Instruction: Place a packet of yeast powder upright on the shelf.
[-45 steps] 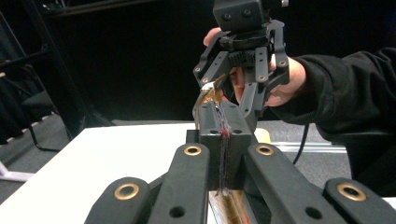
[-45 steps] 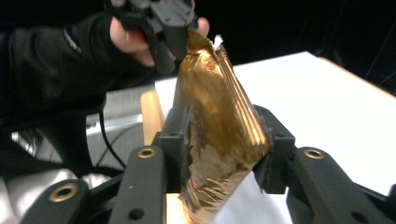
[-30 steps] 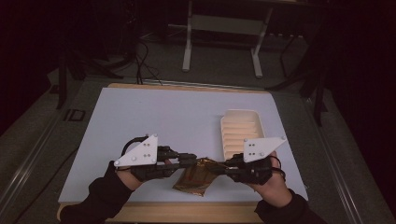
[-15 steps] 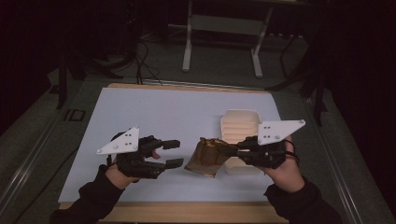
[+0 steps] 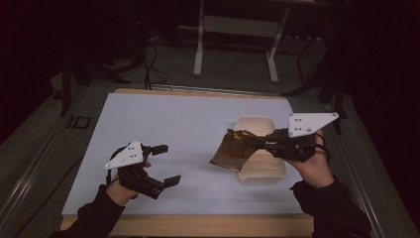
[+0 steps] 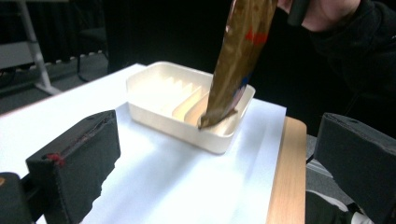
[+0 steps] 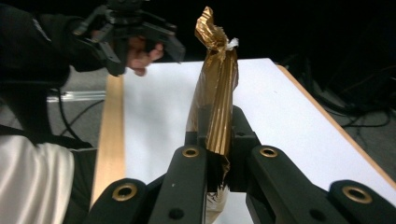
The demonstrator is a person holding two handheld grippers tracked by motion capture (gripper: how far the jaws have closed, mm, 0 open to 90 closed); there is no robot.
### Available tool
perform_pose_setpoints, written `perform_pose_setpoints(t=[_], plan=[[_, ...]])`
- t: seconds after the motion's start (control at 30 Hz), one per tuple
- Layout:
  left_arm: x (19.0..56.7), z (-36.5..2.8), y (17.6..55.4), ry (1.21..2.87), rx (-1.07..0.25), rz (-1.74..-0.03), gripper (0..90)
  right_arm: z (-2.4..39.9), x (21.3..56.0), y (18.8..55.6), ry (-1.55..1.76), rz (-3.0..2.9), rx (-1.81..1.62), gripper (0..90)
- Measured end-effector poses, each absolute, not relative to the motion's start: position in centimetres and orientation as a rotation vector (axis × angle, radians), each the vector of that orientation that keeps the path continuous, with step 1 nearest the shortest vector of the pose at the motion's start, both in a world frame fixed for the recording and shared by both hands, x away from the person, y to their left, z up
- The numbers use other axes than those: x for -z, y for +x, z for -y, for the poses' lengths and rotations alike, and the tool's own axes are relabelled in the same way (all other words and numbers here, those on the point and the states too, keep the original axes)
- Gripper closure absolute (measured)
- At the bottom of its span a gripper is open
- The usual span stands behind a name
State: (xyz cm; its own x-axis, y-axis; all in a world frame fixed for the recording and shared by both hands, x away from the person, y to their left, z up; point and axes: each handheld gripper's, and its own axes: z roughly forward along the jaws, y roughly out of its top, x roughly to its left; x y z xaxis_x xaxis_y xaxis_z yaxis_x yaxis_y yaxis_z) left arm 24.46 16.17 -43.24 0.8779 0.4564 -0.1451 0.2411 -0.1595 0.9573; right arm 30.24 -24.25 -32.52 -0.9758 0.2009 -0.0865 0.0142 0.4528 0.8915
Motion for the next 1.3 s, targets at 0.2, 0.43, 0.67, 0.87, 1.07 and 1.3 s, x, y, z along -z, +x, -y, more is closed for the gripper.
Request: perform_pose_setpoints(t=[0.2,0.43,0.67,0.87,1.07,1.3], plan=[[45.2,-16.8,24.4,1.781,-0.168,-0.564,0.8,26.1,33.1,31.6,0.233,-2.517,-1.496,87.8],[46.4,-17.4,24.5,1.763,-0.143,-0.601,0.8,28.8,33.2,32.2,0.296,-2.487,-1.430,87.8],[47.0,-17.6,24.6,1.752,-0.140,-0.619,0.8,30.3,33.6,32.1,0.341,-2.510,-1.359,87.8],[47.1,-17.6,24.6,1.742,-0.135,-0.621,0.8,30.2,34.2,32.3,0.336,-2.566,-1.293,87.8],[47.2,-17.7,24.6,1.744,-0.137,-0.623,0.8,29.3,35.1,32.7,0.318,-2.587,-1.237,87.8],[47.4,-17.8,24.7,1.740,-0.129,-0.627,0.8,28.5,35.9,33.2,0.305,-2.615,-1.248,87.7]])
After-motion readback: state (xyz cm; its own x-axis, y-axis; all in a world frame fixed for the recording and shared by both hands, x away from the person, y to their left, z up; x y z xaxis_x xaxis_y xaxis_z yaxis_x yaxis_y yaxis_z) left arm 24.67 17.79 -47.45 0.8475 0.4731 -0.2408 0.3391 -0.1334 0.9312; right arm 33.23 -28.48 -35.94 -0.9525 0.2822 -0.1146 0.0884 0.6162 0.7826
